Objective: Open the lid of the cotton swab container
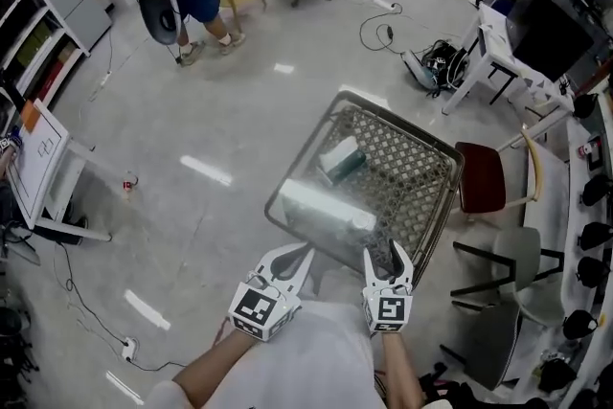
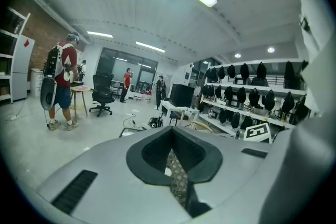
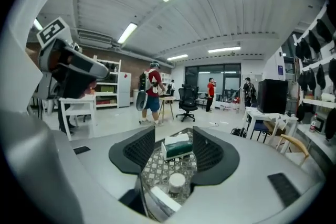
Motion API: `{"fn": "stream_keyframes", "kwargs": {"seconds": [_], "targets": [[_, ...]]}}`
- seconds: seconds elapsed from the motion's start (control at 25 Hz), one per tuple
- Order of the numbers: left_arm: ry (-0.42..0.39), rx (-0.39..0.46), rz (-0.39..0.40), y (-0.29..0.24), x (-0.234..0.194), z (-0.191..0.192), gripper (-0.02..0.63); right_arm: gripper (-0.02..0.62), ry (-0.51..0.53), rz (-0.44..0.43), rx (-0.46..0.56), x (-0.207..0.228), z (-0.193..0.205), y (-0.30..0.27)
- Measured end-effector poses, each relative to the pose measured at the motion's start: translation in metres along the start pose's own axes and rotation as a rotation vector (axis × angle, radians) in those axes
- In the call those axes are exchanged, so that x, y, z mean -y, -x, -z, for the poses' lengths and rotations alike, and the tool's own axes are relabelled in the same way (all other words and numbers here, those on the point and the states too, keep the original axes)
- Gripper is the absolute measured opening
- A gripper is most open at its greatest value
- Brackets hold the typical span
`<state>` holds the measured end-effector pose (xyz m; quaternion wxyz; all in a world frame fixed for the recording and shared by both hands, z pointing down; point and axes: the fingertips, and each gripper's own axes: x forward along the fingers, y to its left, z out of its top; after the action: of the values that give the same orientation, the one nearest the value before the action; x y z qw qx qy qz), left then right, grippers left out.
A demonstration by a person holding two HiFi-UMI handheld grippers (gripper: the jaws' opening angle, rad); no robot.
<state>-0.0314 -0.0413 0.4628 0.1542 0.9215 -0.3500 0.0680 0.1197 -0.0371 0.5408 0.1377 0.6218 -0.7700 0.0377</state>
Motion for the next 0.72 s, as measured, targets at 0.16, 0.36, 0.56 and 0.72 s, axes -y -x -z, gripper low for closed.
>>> {"fn": "stream_keyframes", "kwargs": {"seconds": [0.16, 0.36, 0.56, 0.72], "targets": [[-0.026, -0.025, 0.132, -0.02, 0.009, 0.019, 0.003, 0.196, 0.0, -0.01, -0.073, 0.0, 0.047, -0.021], [-0.008, -0.066, 0.103, -0.035, 0.001, 0.039, 0.003, 0.269, 0.006, -0.032, -0.194, -0.004, 0.113, -0.05], [-0.011, -0.104, 0.085, -0.046, -0.007, 0.056, 0.003, 0.29, -0.096, 0.003, -0.316, 0.001, 0.178, -0.074], [-0.002, -0.123, 0.073, -0.047, -0.009, 0.067, 0.003, 0.293, -0.152, 0.027, -0.379, 0.006, 0.216, -0.092]]}}
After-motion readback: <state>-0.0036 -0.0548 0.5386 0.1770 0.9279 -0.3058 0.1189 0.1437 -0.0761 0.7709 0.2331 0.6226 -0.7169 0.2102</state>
